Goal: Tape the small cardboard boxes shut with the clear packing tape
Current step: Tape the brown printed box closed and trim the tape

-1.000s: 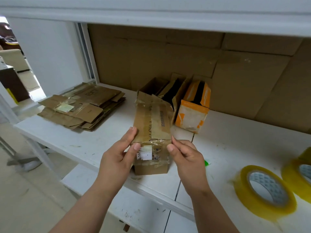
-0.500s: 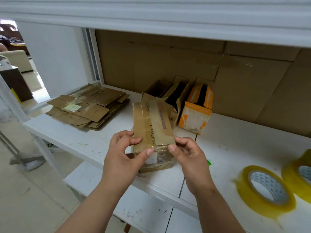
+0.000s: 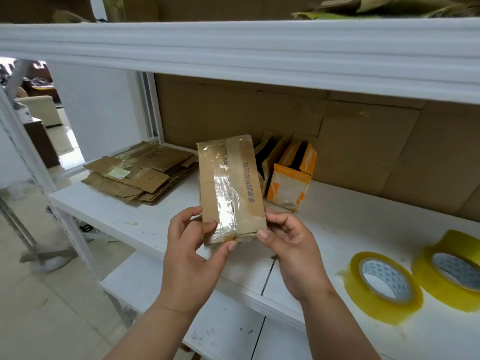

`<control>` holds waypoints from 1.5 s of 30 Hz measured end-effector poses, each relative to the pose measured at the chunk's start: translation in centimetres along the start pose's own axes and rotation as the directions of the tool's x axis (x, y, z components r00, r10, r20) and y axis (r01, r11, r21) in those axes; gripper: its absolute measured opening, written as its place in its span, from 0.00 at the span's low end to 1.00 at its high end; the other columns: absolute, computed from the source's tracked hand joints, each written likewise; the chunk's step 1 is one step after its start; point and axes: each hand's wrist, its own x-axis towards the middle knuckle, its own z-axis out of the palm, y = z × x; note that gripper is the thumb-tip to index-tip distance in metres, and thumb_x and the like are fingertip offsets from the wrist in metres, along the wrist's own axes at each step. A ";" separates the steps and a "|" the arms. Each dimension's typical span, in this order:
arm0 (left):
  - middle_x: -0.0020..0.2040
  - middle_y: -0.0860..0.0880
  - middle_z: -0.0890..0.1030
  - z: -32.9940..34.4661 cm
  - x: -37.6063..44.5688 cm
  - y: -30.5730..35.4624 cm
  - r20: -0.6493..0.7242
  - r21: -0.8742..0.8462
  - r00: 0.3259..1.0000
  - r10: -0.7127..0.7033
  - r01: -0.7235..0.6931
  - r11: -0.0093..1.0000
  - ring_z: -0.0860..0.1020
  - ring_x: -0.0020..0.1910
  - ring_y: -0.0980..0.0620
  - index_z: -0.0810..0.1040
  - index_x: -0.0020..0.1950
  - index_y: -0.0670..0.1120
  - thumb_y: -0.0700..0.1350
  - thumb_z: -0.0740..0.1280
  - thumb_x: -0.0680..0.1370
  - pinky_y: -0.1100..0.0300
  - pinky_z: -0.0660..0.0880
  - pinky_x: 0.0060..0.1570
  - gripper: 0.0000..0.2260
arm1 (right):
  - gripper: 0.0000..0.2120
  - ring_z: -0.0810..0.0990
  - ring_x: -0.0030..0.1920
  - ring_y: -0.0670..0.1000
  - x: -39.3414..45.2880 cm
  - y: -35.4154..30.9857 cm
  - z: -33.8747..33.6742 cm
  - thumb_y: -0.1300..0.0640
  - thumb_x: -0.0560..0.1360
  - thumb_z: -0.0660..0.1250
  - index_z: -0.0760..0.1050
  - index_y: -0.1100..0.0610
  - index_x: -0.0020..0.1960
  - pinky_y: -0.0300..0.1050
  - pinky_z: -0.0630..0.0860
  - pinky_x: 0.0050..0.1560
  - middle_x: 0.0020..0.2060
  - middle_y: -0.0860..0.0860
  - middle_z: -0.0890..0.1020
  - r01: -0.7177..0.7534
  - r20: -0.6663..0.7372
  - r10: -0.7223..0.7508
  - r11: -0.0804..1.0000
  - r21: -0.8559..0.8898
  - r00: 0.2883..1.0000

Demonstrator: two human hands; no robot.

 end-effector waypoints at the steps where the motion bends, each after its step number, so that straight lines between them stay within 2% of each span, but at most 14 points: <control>1: 0.64 0.63 0.67 0.2 0.0 0.4 0.009 0.004 0.999 0.035 -0.035 0.999 0.74 0.64 0.53 0.74 0.50 0.65 0.51 0.76 0.68 0.59 0.79 0.54 0.17 | 0.13 0.82 0.60 0.52 -0.1 -0.3 -0.4 0.72 0.71 0.72 0.77 0.62 0.54 0.46 0.78 0.60 0.58 0.54 0.83 0.009 0.002 -0.009 0.999 0.032 1.000; 8: 0.66 0.62 0.69 2.6 -0.3 2.9 0.039 -0.024 0.990 0.134 -0.134 0.991 0.73 0.65 0.56 0.74 0.53 0.59 0.52 0.72 0.71 0.66 0.76 0.56 0.13 | 0.10 0.84 0.54 0.51 -1.6 -2.4 -4.0 0.73 0.73 0.62 0.78 0.66 0.52 0.37 0.79 0.49 0.51 0.54 0.86 0.040 -0.040 -0.033 0.980 0.195 0.999; 10: 0.66 0.60 0.70 3.6 -0.6 3.5 0.034 -0.041 0.992 0.125 -0.124 0.991 0.75 0.64 0.53 0.74 0.52 0.56 0.51 0.74 0.70 0.64 0.77 0.56 0.14 | 0.14 0.83 0.54 0.52 -2.0 -2.8 -5.1 0.65 0.70 0.68 0.79 0.64 0.55 0.37 0.79 0.49 0.51 0.55 0.86 0.067 -0.071 -0.056 0.984 0.164 0.996; 14: 0.63 0.57 0.74 5.9 -1.1 4.8 0.032 -0.066 0.997 0.064 -0.062 0.996 0.74 0.64 0.59 0.76 0.58 0.48 0.37 0.79 0.68 0.64 0.77 0.57 0.23 | 0.37 0.82 0.59 0.51 -2.9 -3.4 -6.9 0.42 0.55 0.83 0.81 0.57 0.59 0.37 0.78 0.53 0.56 0.55 0.85 0.097 -0.128 -0.086 0.992 0.081 0.988; 19: 0.63 0.59 0.74 8.3 -1.6 6.0 0.036 -0.006 0.996 0.080 -0.080 0.997 0.74 0.63 0.64 0.75 0.65 0.51 0.37 0.80 0.66 0.67 0.75 0.59 0.30 | 0.33 0.83 0.58 0.49 -3.6 -4.3 -9.4 0.38 0.47 0.84 0.86 0.47 0.50 0.36 0.78 0.53 0.54 0.51 0.85 0.134 -0.166 -0.120 0.988 0.077 0.979; 25: 0.63 0.67 0.72 11.3 -1.7 7.9 0.023 0.010 1.000 0.003 -0.003 1.000 0.72 0.63 0.70 0.74 0.66 0.54 0.41 0.79 0.67 0.70 0.71 0.63 0.30 | 0.41 0.78 0.66 0.51 -3.8 -5.3 -11.6 0.36 0.56 0.81 0.81 0.58 0.62 0.53 0.69 0.71 0.61 0.52 0.82 0.149 -0.196 -0.142 0.989 0.022 0.970; 28: 0.62 0.65 0.75 12.7 -1.2 8.9 0.037 -0.129 0.987 -0.158 0.161 0.978 0.74 0.61 0.70 0.76 0.64 0.55 0.40 0.78 0.69 0.74 0.72 0.57 0.26 | 0.26 0.78 0.65 0.48 -4.0 -6.1 -12.5 0.41 0.68 0.75 0.82 0.54 0.61 0.55 0.69 0.71 0.60 0.49 0.83 0.161 -0.238 -0.167 0.986 -0.041 0.957; 30: 0.59 0.62 0.79 13.4 -0.7 9.2 0.046 -0.213 0.954 -0.297 0.300 0.930 0.76 0.59 0.69 0.79 0.62 0.52 0.40 0.78 0.69 0.77 0.72 0.52 0.23 | 0.14 0.81 0.59 0.43 -4.1 -6.9 -13.0 0.55 0.75 0.71 0.81 0.51 0.60 0.49 0.76 0.65 0.56 0.46 0.84 0.111 -0.290 -0.144 0.986 -0.125 0.946; 33: 0.54 0.55 0.84 14.3 0.3 9.3 0.062 -0.390 0.869 -0.491 0.474 0.789 0.82 0.54 0.59 0.82 0.60 0.50 0.43 0.78 0.70 0.65 0.77 0.55 0.19 | 0.23 0.75 0.63 0.40 -3.5 -7.3 -14.3 0.50 0.74 0.73 0.73 0.42 0.68 0.41 0.73 0.60 0.65 0.43 0.75 -0.040 -0.456 -0.076 0.970 -0.240 0.887; 35: 0.52 0.50 0.85 14.9 1.1 9.3 0.104 -0.510 0.812 -0.574 0.539 0.671 0.84 0.50 0.53 0.82 0.60 0.47 0.42 0.76 0.72 0.62 0.81 0.49 0.17 | 0.35 0.68 0.71 0.49 -3.1 -7.3 -15.0 0.42 0.71 0.73 0.64 0.42 0.74 0.48 0.66 0.64 0.72 0.46 0.68 -0.161 -0.532 0.062 0.977 -0.142 0.845; 38: 0.54 0.45 0.85 16.1 2.5 8.5 0.214 -0.614 0.751 -0.625 0.601 0.512 0.85 0.50 0.50 0.81 0.61 0.43 0.41 0.73 0.74 0.61 0.82 0.46 0.16 | 0.42 0.76 0.66 0.55 -2.1 -6.9 -15.7 0.37 0.64 0.71 0.66 0.49 0.74 0.55 0.66 0.70 0.67 0.51 0.77 -0.188 -0.424 0.251 0.964 0.186 0.870; 41: 0.54 0.43 0.85 17.9 3.3 7.1 0.346 -0.620 0.697 -0.627 0.672 0.405 0.84 0.53 0.47 0.80 0.61 0.40 0.41 0.70 0.76 0.55 0.81 0.51 0.14 | 0.29 0.79 0.64 0.57 -1.1 -7.2 -15.7 0.37 0.72 0.63 0.73 0.48 0.70 0.63 0.69 0.68 0.63 0.52 0.81 -0.115 -0.247 0.190 0.951 0.288 0.950; 43: 0.54 0.44 0.85 19.1 3.6 6.1 0.424 -0.589 0.665 -0.615 0.718 0.371 0.83 0.55 0.46 0.79 0.61 0.42 0.42 0.68 0.78 0.50 0.79 0.57 0.12 | 0.27 0.78 0.65 0.57 -0.1 -7.3 -15.9 0.35 0.75 0.61 0.70 0.43 0.72 0.62 0.73 0.63 0.64 0.51 0.80 -0.054 -0.249 0.088 0.988 0.142 0.965; 45: 0.54 0.44 0.85 20.2 4.1 5.2 0.492 -0.537 0.629 -0.602 0.763 0.359 0.83 0.55 0.46 0.78 0.63 0.43 0.42 0.67 0.80 0.48 0.77 0.59 0.12 | 0.31 0.79 0.64 0.55 0.8 -7.4 -16.1 0.33 0.72 0.66 0.68 0.39 0.72 0.59 0.75 0.60 0.64 0.48 0.81 0.002 -0.309 0.008 0.999 0.033 0.951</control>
